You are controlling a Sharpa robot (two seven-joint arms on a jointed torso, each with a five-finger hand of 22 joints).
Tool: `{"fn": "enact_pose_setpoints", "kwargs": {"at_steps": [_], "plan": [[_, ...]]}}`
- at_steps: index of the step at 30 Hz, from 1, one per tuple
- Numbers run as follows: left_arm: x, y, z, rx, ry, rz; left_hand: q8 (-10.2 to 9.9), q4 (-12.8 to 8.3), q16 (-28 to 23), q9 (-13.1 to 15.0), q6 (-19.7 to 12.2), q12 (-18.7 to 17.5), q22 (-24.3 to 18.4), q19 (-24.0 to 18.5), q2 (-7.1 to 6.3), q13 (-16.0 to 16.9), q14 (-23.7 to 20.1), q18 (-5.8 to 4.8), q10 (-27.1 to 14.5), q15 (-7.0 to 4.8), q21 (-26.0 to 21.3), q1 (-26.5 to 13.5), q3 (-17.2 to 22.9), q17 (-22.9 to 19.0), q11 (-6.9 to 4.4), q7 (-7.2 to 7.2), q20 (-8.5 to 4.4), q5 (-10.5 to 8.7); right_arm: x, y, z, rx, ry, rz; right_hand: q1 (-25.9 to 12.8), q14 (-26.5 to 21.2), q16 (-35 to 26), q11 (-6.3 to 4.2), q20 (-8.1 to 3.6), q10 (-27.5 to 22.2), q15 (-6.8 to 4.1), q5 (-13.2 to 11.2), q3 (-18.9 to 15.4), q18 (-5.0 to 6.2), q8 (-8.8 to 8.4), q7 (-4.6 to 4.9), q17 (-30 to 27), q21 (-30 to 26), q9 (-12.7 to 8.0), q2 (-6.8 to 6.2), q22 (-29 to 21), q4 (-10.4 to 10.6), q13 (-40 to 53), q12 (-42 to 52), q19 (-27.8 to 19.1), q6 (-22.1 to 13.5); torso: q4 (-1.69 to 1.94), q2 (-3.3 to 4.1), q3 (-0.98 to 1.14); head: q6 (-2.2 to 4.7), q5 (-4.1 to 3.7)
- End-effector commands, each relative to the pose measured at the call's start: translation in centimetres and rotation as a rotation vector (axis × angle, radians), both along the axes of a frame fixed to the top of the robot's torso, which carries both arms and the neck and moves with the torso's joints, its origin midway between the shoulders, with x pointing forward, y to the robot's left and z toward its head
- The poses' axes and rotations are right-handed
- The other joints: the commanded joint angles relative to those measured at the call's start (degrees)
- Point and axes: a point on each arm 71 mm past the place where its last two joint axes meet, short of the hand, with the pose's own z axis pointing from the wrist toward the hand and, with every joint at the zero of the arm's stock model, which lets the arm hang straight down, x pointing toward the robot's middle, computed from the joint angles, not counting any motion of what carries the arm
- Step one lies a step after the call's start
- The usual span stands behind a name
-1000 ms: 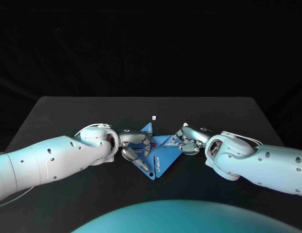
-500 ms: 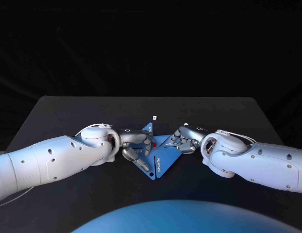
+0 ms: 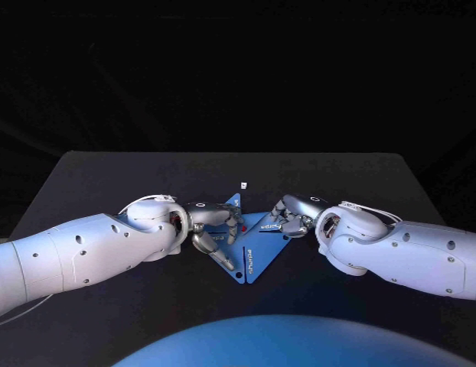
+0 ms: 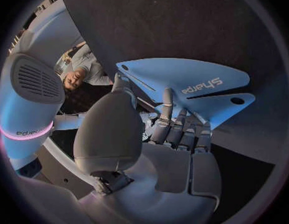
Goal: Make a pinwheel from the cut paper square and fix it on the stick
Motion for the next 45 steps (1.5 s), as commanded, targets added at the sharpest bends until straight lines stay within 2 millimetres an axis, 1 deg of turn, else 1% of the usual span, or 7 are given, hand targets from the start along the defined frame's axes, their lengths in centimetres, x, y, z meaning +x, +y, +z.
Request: {"fn": "enact_pose_setpoints", "kwargs": {"at_steps": [1, 16, 20, 22, 27, 35, 45], "plan": [[0.0, -0.2, 0.1, -0.001, -0.018, 0.003, 0.4, 0.0, -0.3, 0.1, 0.0, 0.1, 0.1, -0.2, -0.62, 0.0, -0.3, 0.81, 0.0, -0.30, -0.1, 0.0, -0.4, 0.0, -0.21, -0.48, -0.04, 0.07, 0.1, 0.2, 0.1, -0.012, -0.024, 0.011, -0.4, 6.0, 0.2, 0.33, 0.04, 6.1, 0.51, -0.2, 0.4, -0.56, 0.06, 0.07, 15.1, 0.1, -0.1, 0.08, 0.8, 0.0, 15.1, 0.2, 0.3, 0.2, -0.02, -0.01, -0.01, 0.00, -0.06], [0.0, -0.7, 0.1, 0.008, -0.021, -0.005, 0.2, 0.0, -0.3, 0.1, 0.2, 0.1, 0.1, -0.3, -0.71, -0.1, -0.4, 0.83, -0.4, -0.20, -0.1, -0.1, -0.6, 0.0, -1.01, -1.15, -0.05, 0.08, 0.6, 0.2, 0.0, -0.026, -0.019, 0.021, -0.5, 6.0, 0.2, 0.30, 0.03, 6.1, 0.50, -0.9, 0.4, -0.59, 0.20, 0.03, 15.1, 0.2, -0.1, 0.22, 0.9, 0.0, 15.1, 0.2, 0.4, 0.4, -0.03, -0.01, -0.03, 0.00, -0.22], [0.0, -0.8, 0.1, 0.006, -0.023, -0.007, 0.1, 0.0, -0.3, 0.0, 0.2, 0.1, 0.1, -0.3, -0.71, -0.1, -0.3, 0.81, -0.8, 0.03, -0.1, -0.2, -0.6, 0.0, -1.60, -1.66, -0.02, 0.08, 0.7, 0.3, 0.0, -0.028, -0.020, 0.021, -0.6, 6.0, 0.2, 0.29, 0.04, 6.1, 0.50, -0.9, 0.4, -0.57, 0.25, 0.02, 15.1, 0.1, -0.1, 0.23, 0.9, 0.0, 15.1, 0.2, 0.3, 0.5, -0.04, -0.04, -0.05, 0.00, -0.23], [0.0, -0.9, 0.1, 0.005, -0.024, -0.008, -0.1, 0.0, -0.3, 0.0, 0.2, 0.0, 0.1, -0.2, -0.65, -0.1, -0.4, 0.76, -1.3, 0.37, 0.0, -0.2, -0.6, 0.0, -2.30, -2.25, -0.03, 0.08, 0.8, 0.3, 0.0, -0.029, -0.020, 0.021, -0.6, 6.0, 0.2, 0.29, 0.04, 6.1, 0.50, -0.9, 0.4, -0.57, 0.25, 0.02, 15.1, 0.1, -0.1, 0.23, 0.9, 0.0, 15.1, 0.2, 0.3, 0.5, -0.03, -0.05, -0.05, 0.00, -0.25], [-0.1, -1.0, 0.1, 0.005, -0.027, -0.010, -0.3, 0.0, -0.3, -0.1, 0.3, 0.0, 0.1, -0.3, -0.37, -0.1, -0.5, 0.64, -1.6, 0.77, 0.0, -0.2, -0.3, 0.0, -3.15, -2.99, -0.01, 0.05, 1.0, 0.4, -0.1, -0.034, -0.018, 0.023, -0.6, 6.0, 0.2, 0.27, 0.03, 6.1, 0.49, -1.1, 0.4, -0.58, 0.33, -0.02, 15.1, 0.2, -0.1, 0.30, 0.9, 0.0, 15.1, 0.2, 0.3, 0.6, 0.02, -0.05, -0.05, 0.00, -0.43], [-0.1, -1.1, 0.2, 0.004, -0.033, -0.011, -0.5, 0.0, -0.3, -0.1, 0.4, 0.0, 0.1, -0.2, -0.37, -0.1, -0.6, 0.56, -1.9, 0.98, 0.0, -0.2, -0.3, 0.0, -3.58, -3.38, 0.01, 0.05, 1.2, 0.4, -0.2, -0.043, -0.012, 0.027, -0.6, 6.0, 0.2, 0.26, 0.03, 6.1, 0.48, -1.2, 0.4, -0.58, 0.36, -0.03, 15.1, 0.2, -0.1, 0.32, 0.9, 0.1, 15.1, 0.2, 0.3, 0.7, 0.01, 0.00, -0.04, 0.00, -0.40], [-0.1, -1.6, 0.3, -0.001, -0.046, -0.016, -0.9, 0.0, -0.4, -0.3, 0.9, 0.0, 0.1, -0.3, -0.25, -0.2, -0.9, 0.33, -2.7, 1.21, 0.0, -0.2, -0.2, 0.0, -4.96, -4.63, -0.01, 0.04, 1.5, 0.5, -0.2, -0.048, -0.012, 0.027, -0.7, 6.0, 0.2, 0.26, 0.03, 6.1, 0.47, -1.3, 0.4, -0.58, 0.42, -0.04, 15.1, 0.2, -0.1, 0.36, 0.9, 0.1, 15.1, 0.2, 0.3, 0.8, 0.01, -0.03, 0.01, 0.00, -0.48]]}}
